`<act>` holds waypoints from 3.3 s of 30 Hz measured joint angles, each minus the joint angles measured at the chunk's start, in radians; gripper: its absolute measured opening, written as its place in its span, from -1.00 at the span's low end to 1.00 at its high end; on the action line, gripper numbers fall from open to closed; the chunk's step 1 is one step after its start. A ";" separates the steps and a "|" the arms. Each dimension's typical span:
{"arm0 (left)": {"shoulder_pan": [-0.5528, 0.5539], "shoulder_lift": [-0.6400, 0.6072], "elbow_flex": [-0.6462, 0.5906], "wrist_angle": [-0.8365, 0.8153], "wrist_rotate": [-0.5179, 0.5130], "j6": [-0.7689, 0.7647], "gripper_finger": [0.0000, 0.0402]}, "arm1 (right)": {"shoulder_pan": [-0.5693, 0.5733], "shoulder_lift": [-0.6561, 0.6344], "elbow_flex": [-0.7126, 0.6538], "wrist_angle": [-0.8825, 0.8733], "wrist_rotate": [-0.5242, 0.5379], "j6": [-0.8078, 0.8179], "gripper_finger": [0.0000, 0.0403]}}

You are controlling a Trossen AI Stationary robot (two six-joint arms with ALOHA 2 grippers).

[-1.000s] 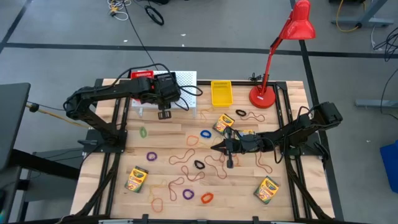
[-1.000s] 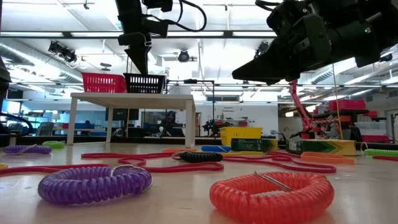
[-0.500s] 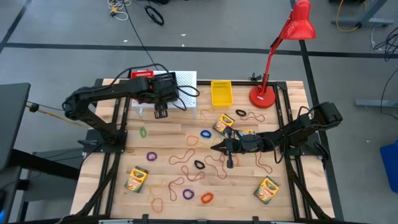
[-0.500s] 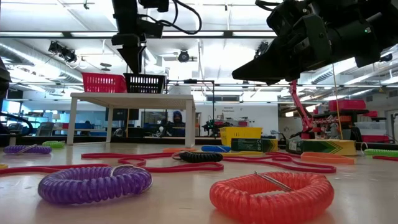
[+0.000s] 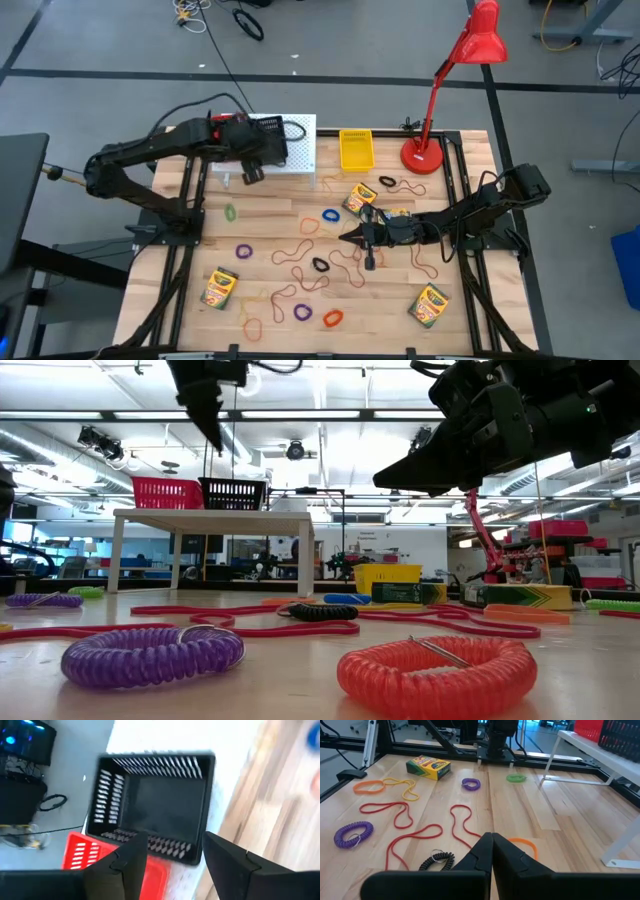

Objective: Pick & Place Office Desk Supplies
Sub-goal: Adjust the bins on the shelf

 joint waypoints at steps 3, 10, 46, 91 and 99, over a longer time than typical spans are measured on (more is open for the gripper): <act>0.050 -0.031 0.000 0.063 0.013 -0.157 -0.03 | 0.000 0.000 0.000 0.000 0.003 0.000 -0.94; 0.178 -0.003 0.000 0.031 0.120 -0.373 0.16 | 0.000 0.000 0.000 0.000 0.003 0.000 -0.94; 0.308 0.178 -0.005 -0.043 0.093 -0.433 0.29 | 0.000 0.000 0.000 0.000 -0.001 0.008 -0.94; 0.310 0.182 0.017 -0.024 0.037 -0.296 0.08 | 0.000 0.000 0.000 0.000 -0.003 0.008 -0.94; 0.210 0.162 0.164 -0.028 0.155 0.036 -0.05 | 0.000 0.000 0.000 0.000 -0.002 0.008 -0.94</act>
